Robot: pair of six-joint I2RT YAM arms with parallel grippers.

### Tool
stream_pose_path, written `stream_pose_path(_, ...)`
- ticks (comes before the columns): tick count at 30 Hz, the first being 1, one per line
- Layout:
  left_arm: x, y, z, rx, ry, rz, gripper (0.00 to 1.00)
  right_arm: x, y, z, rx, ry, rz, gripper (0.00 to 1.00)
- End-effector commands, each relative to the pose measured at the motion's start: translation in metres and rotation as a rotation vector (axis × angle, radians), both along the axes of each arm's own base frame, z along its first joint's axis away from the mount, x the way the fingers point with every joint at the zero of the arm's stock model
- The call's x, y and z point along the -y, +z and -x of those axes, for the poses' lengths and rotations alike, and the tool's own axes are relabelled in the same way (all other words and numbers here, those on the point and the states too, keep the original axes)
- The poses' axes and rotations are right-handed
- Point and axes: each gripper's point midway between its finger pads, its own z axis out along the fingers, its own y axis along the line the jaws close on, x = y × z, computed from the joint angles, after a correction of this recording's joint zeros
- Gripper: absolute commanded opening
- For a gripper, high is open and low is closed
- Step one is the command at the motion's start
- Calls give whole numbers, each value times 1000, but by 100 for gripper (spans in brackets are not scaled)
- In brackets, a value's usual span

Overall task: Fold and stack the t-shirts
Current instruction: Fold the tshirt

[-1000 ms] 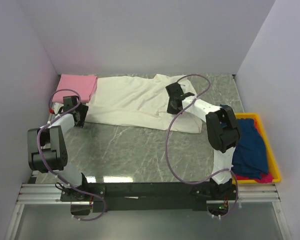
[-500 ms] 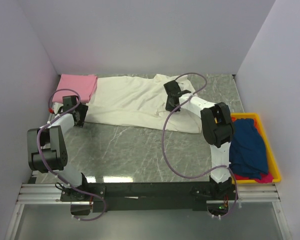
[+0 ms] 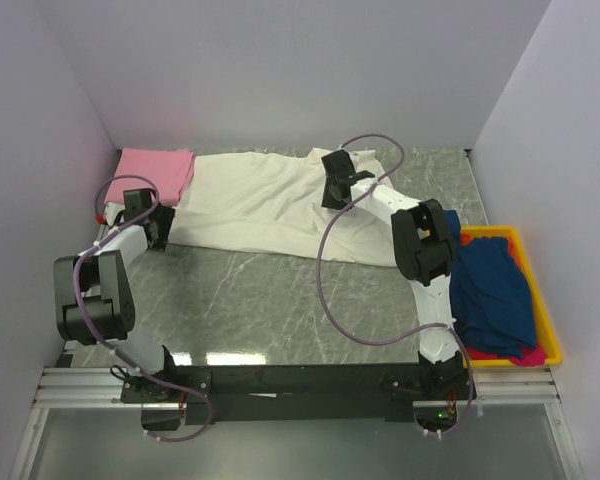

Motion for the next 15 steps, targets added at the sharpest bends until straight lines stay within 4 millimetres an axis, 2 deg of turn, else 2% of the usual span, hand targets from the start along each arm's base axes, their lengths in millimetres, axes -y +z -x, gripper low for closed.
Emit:
stream_pose_path(1, -3, 13, -15, 49, -11, -1, 72, -9, 19, -22, 67, 44, -23, 40)
stream_pose_path(5, -2, 15, -15, 65, -17, -1, 74, -9, 27, -26, 71, 49, -11, 42)
stream_pose_path(7, -5, 17, -12, 60, -4, -14, 74, -2, 41, -26, 89, 13, -5, 42)
stream_pose_path(9, -10, 20, -1, 28, 28, -29, 74, 12, 66, -19, 116, -41, -35, 42)
stream_pose_path(10, -19, 21, 6, 9, 79, -59, 74, 18, 72, -14, 117, -62, -44, 42)
stream_pose_path(11, -20, 24, 17, -13, 104, -67, 74, 28, 87, -1, 116, -88, -54, 42)
stream_pose_path(12, -23, 21, 26, -28, 124, -79, 74, 33, 92, 6, 114, -114, -77, 42)
stream_pose_path(15, -27, 22, 34, -23, 139, -97, 76, 50, 103, 39, 100, -161, -85, 42)
